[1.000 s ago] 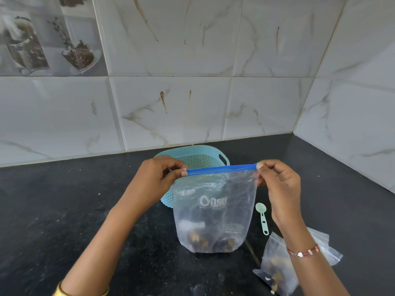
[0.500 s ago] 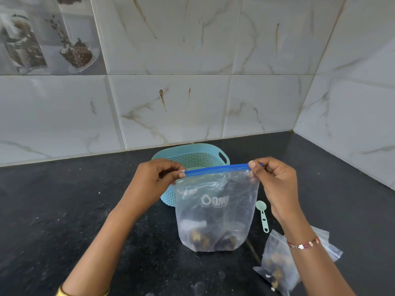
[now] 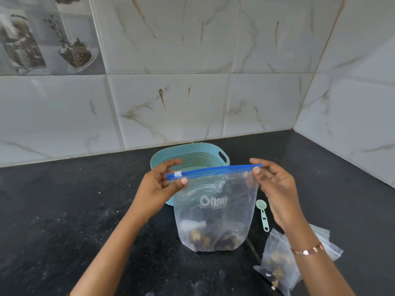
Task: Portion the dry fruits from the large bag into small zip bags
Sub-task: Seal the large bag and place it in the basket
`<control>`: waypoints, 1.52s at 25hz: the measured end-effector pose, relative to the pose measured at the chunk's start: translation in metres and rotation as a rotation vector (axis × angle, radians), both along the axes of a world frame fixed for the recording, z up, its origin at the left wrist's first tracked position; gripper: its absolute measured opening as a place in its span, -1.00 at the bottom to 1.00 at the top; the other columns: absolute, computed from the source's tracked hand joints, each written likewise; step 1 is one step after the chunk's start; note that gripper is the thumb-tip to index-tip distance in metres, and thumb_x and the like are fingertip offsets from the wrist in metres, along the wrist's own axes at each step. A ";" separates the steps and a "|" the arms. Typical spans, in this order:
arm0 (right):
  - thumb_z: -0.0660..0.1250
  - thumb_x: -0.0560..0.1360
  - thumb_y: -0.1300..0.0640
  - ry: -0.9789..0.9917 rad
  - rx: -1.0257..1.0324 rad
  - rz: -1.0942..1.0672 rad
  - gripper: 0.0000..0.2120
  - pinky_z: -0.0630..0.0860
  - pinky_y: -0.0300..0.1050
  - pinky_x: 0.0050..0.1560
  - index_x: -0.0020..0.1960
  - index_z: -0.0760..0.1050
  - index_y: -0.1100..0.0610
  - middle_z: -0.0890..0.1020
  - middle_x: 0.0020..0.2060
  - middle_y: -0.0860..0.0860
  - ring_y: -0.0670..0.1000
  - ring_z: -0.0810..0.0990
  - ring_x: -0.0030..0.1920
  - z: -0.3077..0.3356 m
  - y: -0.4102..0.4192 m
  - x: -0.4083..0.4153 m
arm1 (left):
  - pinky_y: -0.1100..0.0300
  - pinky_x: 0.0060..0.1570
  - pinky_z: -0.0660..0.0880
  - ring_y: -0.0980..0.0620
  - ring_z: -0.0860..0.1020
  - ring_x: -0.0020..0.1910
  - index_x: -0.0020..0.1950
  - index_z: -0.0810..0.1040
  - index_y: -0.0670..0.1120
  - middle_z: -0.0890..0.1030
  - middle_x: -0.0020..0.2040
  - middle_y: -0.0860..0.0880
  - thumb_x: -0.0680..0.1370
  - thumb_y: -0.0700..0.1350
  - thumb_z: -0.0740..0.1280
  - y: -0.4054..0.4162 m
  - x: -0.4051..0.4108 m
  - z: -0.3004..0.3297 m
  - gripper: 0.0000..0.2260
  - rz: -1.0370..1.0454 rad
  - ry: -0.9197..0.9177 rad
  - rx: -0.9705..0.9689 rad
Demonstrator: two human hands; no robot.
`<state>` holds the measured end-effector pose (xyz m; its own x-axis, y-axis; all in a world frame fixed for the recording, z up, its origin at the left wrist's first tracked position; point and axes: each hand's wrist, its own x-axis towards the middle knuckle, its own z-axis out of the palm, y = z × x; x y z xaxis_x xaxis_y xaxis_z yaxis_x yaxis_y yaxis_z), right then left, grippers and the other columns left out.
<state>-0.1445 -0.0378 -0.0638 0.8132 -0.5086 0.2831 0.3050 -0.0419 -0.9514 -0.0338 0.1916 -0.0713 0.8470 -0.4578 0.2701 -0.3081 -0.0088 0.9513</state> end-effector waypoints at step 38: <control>0.50 0.32 0.11 0.582 -0.747 -0.293 -0.55 0.46 -0.18 -0.01 0.16 0.45 0.07 0.52 -0.02 0.00 -0.04 0.50 -0.02 -0.045 0.026 -0.059 | 0.22 -0.03 0.45 -0.02 0.51 0.03 0.46 0.19 -0.02 0.48 0.15 -0.09 0.44 -0.25 0.34 -0.004 -0.051 -0.045 -0.37 0.176 0.040 0.588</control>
<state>-0.2040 -0.0114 -0.1087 0.7978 -0.5653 0.2096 -0.3196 -0.6913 -0.6480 -0.0848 0.1873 -0.1164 0.9278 -0.3727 -0.0188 -0.2183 -0.5829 0.7827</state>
